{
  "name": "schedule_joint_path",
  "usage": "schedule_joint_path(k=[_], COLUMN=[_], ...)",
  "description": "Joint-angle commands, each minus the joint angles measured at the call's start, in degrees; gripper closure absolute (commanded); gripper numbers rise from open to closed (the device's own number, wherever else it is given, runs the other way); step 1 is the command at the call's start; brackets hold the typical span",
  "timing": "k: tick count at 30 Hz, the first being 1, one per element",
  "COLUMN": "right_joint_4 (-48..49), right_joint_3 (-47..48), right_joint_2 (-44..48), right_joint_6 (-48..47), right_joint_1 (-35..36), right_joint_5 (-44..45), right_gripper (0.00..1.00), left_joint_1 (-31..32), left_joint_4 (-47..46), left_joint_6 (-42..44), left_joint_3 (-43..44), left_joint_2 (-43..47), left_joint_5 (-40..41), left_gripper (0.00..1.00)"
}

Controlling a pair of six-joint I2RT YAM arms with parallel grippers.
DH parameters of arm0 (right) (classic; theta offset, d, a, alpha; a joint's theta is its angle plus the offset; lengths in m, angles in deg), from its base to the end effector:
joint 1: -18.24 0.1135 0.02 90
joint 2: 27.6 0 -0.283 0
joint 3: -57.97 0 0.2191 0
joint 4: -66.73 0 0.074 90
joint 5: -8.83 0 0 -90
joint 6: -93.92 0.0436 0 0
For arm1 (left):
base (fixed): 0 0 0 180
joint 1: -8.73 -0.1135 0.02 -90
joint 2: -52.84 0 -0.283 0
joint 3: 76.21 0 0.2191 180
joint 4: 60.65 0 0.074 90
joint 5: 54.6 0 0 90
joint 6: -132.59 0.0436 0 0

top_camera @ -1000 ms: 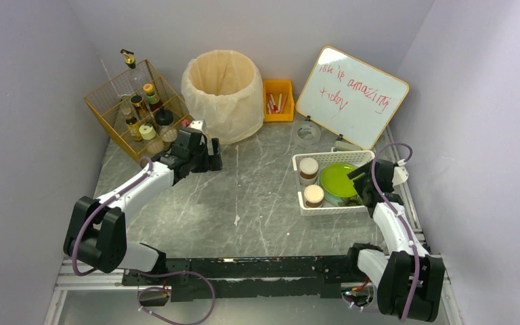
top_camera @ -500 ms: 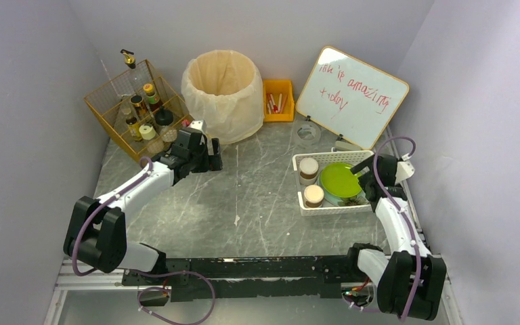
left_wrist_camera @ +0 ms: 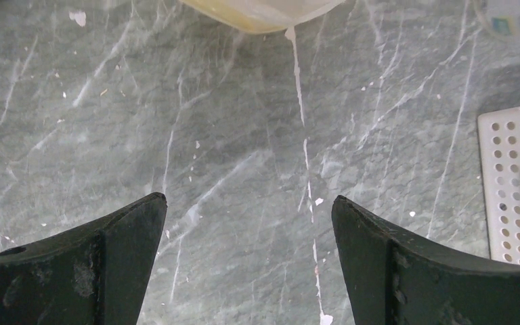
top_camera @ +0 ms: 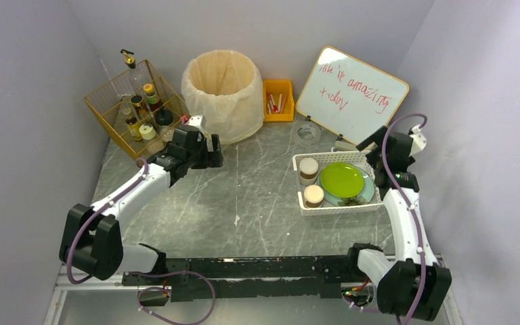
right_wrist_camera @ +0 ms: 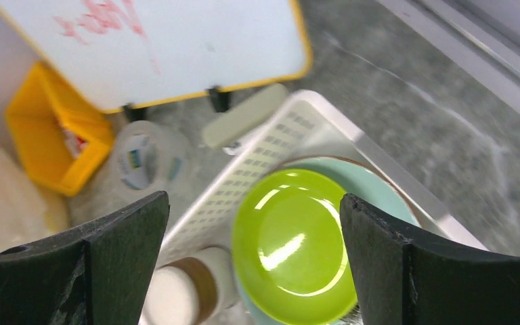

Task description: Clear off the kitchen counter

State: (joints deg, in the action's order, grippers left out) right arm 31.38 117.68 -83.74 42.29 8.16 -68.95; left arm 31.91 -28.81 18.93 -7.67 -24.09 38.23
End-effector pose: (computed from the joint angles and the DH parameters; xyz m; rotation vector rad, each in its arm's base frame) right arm 0.1757 -0.0406 0.3007 0.9798 1.8712 0.0680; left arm 0.2422 -0.1013 0.2813 -0.0360 2.2995 -0.3719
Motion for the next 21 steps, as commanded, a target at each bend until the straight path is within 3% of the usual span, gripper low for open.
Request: schedule_joint_path(k=[1, 10, 21], right_joint_4=[0.7, -0.9, 0.4], right_joint_3=[7.6, 16.4, 20.8], right_joint_2=[-3.7, -10.0, -13.4], right_joint_6=[-3.5, -7.4, -11.9], right_joint_1=[0.0, 5.8, 20.7], right_joint_5=[-10.0, -18.6, -10.2], right_gripper=[0.0, 0.0, 0.0], left_joint_1=[-0.2, -0.2, -0.2], left_joint_4=[-3.7, -3.1, 7.8], left_joint_6=[1.1, 0.9, 3.7], left_joint_3=[1.8, 2.7, 12.7], left_joint_2=[3.9, 7.3, 8.3], left_joint_5=[-0.5, 4.3, 16.3], left_gripper=[0.03, 0.03, 0.03])
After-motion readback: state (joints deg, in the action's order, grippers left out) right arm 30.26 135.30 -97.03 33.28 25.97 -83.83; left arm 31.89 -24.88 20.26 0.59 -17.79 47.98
